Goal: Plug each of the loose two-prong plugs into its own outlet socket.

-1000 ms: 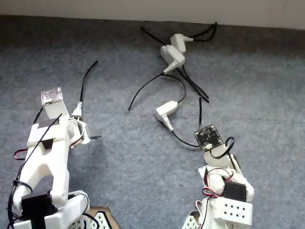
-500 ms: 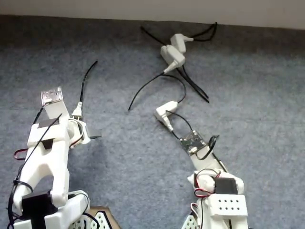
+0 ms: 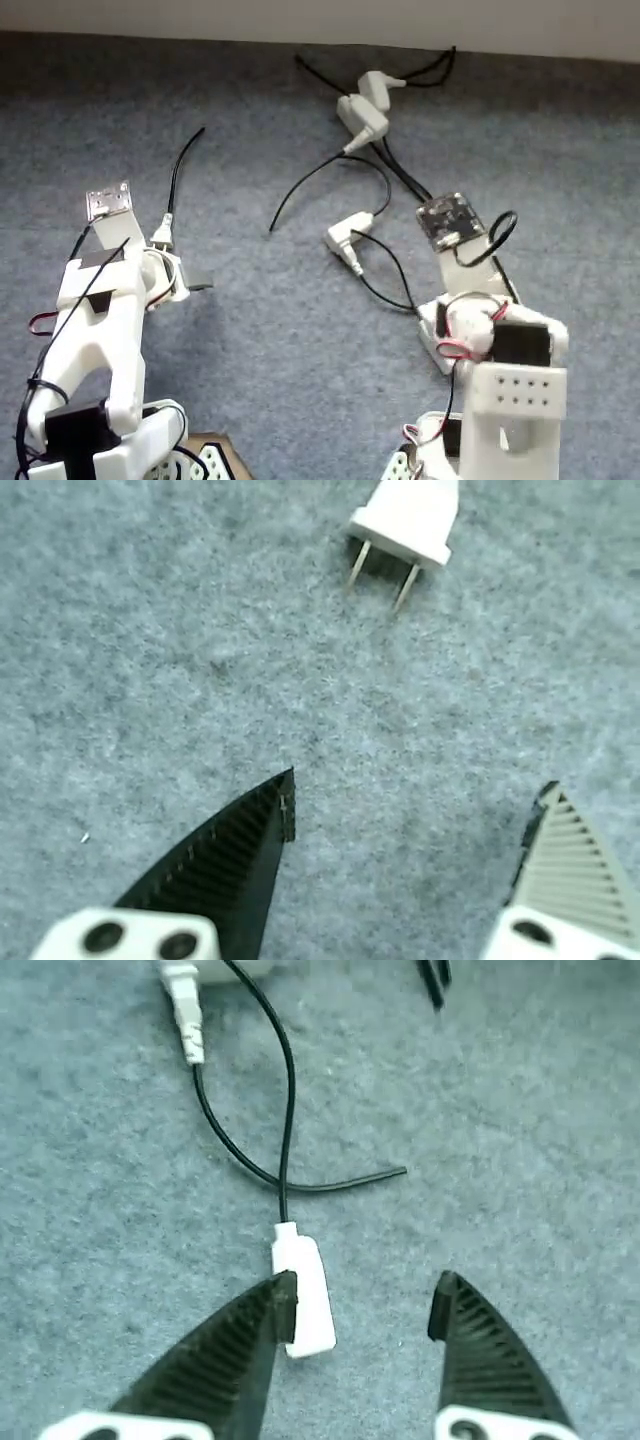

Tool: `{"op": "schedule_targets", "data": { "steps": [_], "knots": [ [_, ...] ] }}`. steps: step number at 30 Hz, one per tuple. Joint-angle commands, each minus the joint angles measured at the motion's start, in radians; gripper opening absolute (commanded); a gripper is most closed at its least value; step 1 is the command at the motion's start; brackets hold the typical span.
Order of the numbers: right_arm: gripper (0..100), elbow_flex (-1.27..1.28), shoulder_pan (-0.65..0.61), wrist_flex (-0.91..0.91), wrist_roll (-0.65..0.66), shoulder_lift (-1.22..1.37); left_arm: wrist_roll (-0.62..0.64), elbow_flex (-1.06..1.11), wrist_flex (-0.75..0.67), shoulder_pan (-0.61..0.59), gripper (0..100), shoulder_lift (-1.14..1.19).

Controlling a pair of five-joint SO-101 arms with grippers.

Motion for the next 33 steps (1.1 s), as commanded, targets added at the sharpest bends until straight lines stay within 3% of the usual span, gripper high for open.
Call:
{"op": "schedule_targets", "data": {
  "steps": [1, 6, 12, 20, 25, 29, 33],
  "knots": [
    [21.5, -0.031, 0.131, -0.084, 0.060, 0.202, 0.006, -0.004, -0.014, 0.007, 36, -0.013],
    [21.5, 0.027, 0.189, -0.154, 0.097, 0.291, 0.005, -0.004, -0.014, 0.007, 36, -0.013],
    [21.5, 0.143, 0.130, -0.174, 0.092, 0.240, 0.005, -0.004, -0.014, 0.007, 36, -0.013],
    [21.5, 0.410, 0.111, -0.372, 0.094, 0.188, 0.003, -0.004, -0.014, 0.007, 36, -0.013],
    [21.5, 0.420, 0.088, -0.300, 0.095, 0.157, 0.005, -0.004, -0.015, 0.007, 36, -0.013],
    [21.5, 0.429, -0.056, -0.156, 0.084, 0.107, 0.006, -0.004, -0.017, 0.008, 36, -0.013],
    [21.5, 0.429, -0.142, -0.140, -0.002, 0.042, 0.006, -0.004, -0.015, 0.007, 36, -0.012]
  ]
}}
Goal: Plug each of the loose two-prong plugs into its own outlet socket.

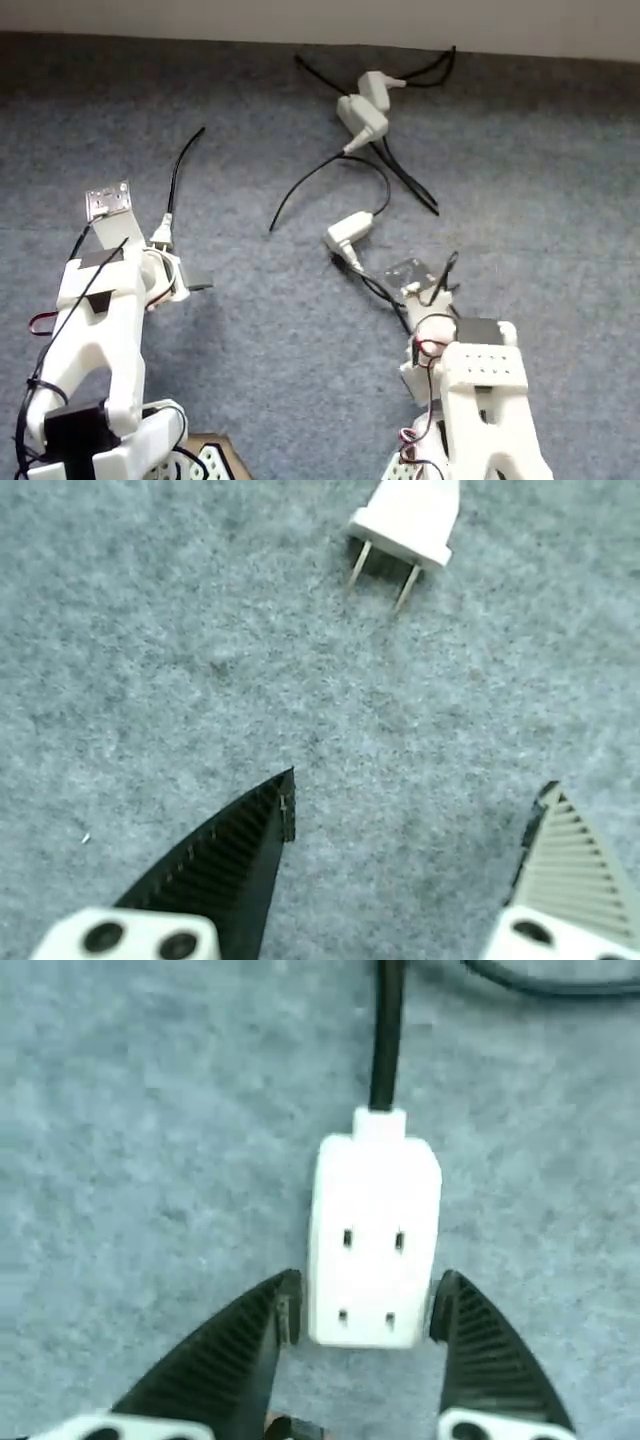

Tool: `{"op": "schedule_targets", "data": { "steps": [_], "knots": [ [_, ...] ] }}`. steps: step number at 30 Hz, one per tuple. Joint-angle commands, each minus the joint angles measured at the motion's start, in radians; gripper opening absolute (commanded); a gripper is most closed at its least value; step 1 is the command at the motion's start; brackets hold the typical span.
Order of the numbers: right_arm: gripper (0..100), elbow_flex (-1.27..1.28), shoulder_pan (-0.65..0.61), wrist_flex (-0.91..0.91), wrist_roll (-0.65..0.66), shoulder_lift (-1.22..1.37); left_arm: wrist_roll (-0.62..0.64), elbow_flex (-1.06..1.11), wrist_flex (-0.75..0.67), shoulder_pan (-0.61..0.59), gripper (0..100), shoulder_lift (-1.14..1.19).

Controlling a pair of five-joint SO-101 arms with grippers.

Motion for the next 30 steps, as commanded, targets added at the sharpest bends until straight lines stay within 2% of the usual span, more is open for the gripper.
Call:
{"op": "schedule_targets", "data": {
  "steps": [1, 5, 9, 12, 15, 26, 30],
  "knots": [
    [21.5, -0.002, -0.056, 0.019, -0.041, -0.056, 0.005, -0.004, -0.014, 0.007, 36, -0.012],
    [21.6, -0.062, -0.062, 0.084, -0.048, -0.087, 0.005, -0.004, -0.012, 0.007, 36, -0.012],
    [21.6, -0.303, -0.059, 0.262, -0.051, -0.079, 0.006, -0.004, -0.014, 0.007, 36, -0.012],
    [21.6, -0.507, 0.008, 0.334, -0.046, -0.079, 0.005, -0.004, -0.012, 0.007, 36, -0.010],
    [21.6, -0.645, 0.128, 0.340, -0.012, -0.077, 0.005, -0.004, -0.012, 0.007, 36, -0.013],
    [21.4, -0.466, 0.604, 0.308, 0.256, -0.079, 0.003, -0.094, -0.009, 0.010, 36, -0.015],
    [21.4, -0.332, 0.707, 0.188, 0.267, -0.079, 0.002, -0.262, 0.123, 0.039, 36, -0.013]
  ]
}}
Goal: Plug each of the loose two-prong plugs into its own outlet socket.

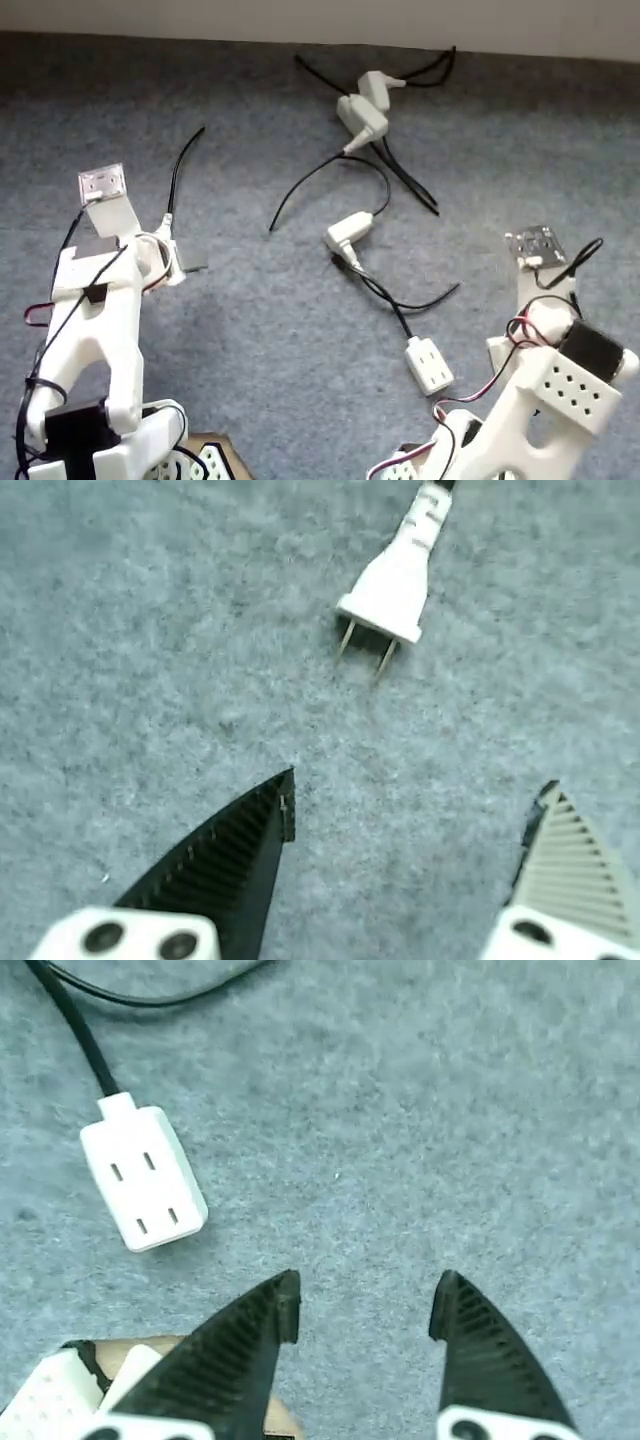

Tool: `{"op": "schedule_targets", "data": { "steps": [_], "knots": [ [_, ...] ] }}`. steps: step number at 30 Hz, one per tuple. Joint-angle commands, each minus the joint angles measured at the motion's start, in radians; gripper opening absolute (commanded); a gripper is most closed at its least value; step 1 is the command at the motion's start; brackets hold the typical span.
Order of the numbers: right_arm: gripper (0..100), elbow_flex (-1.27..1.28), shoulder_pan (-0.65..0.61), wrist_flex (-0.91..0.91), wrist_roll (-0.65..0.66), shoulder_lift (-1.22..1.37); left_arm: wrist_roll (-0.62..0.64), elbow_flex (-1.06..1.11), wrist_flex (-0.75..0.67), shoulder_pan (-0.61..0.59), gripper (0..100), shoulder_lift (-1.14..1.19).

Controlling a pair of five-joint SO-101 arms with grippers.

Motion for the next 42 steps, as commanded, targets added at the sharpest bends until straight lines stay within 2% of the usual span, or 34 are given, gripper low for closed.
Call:
{"op": "schedule_targets", "data": {
  "steps": [1, 4, 6, 11, 15, 20, 24, 30, 37, 42],
  "knots": [
    [21.4, 0.108, 0.085, -0.117, 0.020, -0.013, 0.002, -0.203, 0.149, 0.050, 36, -0.012],
    [21.4, 0.248, 0.088, -0.205, 0.014, -0.015, 0.009, -0.371, 0.290, 0.091, 36, -0.007],
    [21.4, 0.329, 0.087, -0.260, 0.014, -0.022, 0.009, -0.432, 0.325, 0.107, 36, -0.004],
    [21.4, 0.450, 0.087, -0.348, 0.012, -0.022, 0.008, -0.415, 0.219, 0.073, 36, 0.044],
    [21.4, 0.524, 0.087, -0.401, 0.012, -0.022, 0.002, -0.461, 0.129, 0.044, 36, 0.251],
    [21.4, 0.598, 0.087, -0.467, 0.012, -0.022, 0.003, -0.631, 0.123, 0.031, 36, 0.533],
    [21.4, 0.610, 0.087, -0.479, 0.012, -0.022, 0.002, -0.751, 0.118, 0.030, 36, 0.653],
    [21.4, 0.615, 0.087, -0.479, 0.012, -0.022, 0.000, -0.835, 0.118, 0.012, 24, 0.742],
    [21.4, 0.616, 0.087, -0.481, 0.012, -0.022, -0.011, -0.839, 0.126, -0.001, 26, 0.736],
    [21.4, 0.616, 0.079, -0.483, 0.012, -0.022, -0.146, -0.839, 0.199, -0.004, 26, 0.739]
  ]
}}
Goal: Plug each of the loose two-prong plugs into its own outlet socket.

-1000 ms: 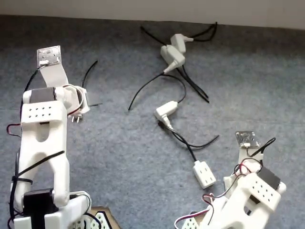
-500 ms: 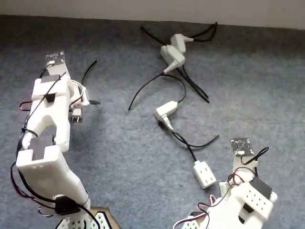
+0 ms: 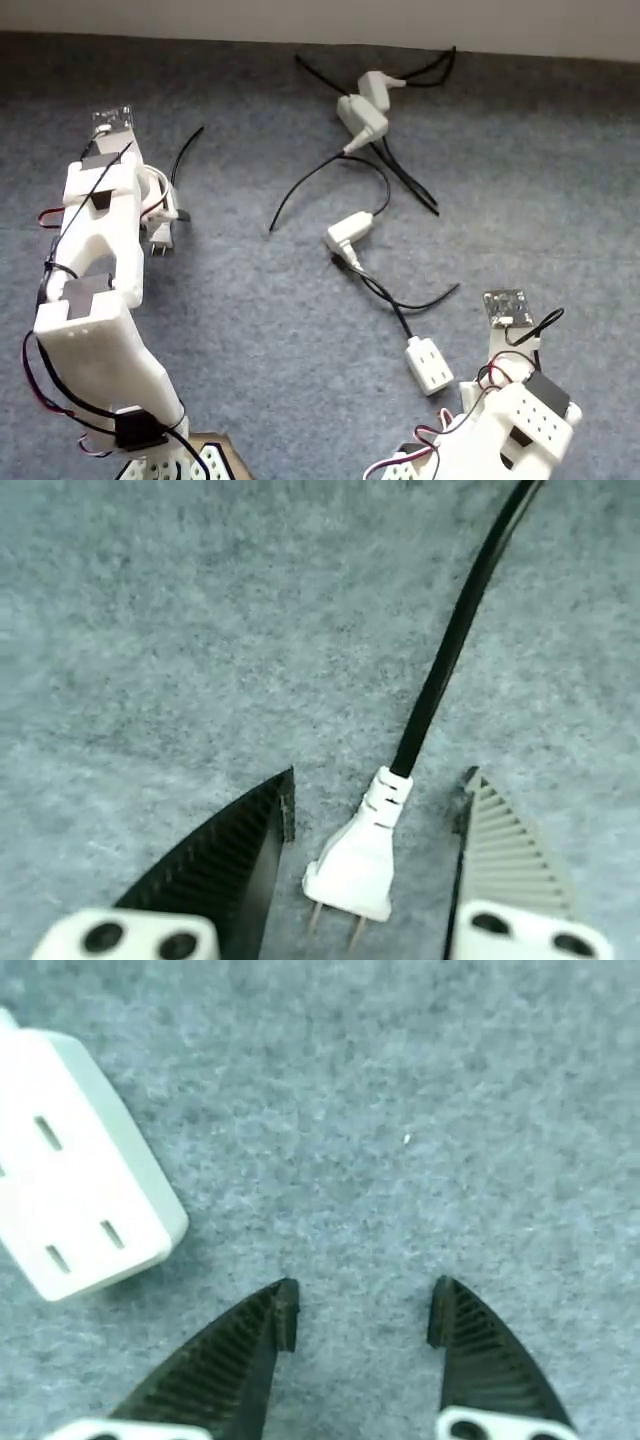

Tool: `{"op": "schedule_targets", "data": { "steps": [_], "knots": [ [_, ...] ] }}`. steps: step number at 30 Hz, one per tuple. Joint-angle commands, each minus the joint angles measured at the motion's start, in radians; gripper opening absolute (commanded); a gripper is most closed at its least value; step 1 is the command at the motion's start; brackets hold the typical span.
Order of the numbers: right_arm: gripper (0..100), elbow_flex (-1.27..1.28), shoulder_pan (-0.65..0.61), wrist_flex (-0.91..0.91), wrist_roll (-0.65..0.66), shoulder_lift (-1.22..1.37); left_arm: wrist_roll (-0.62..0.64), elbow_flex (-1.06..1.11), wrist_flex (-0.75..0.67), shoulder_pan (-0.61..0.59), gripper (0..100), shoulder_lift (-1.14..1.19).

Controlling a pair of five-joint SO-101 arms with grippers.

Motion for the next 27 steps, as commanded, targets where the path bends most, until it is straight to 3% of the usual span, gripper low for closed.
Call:
{"op": "schedule_targets", "data": {
  "steps": [1, 5, 20, 27],
  "knots": [
    [21.4, 0.012, -0.008, -0.030, 0.003, -0.002, -0.074, -0.036, 0.083, -0.013, 25, -0.021],
    [21.4, 0.012, -0.036, -0.030, 0.003, -0.002, -0.123, -0.038, 0.161, -0.033, 22, -0.022],
    [21.4, 0.013, -0.031, -0.028, 0.003, -0.002, -0.140, -0.031, 0.107, 0.008, 21, -0.008],
    [21.4, 0.013, -0.030, -0.027, 0.003, -0.002, -0.086, -0.008, 0.103, 0.024, 21, 0.073]
  ]
}}
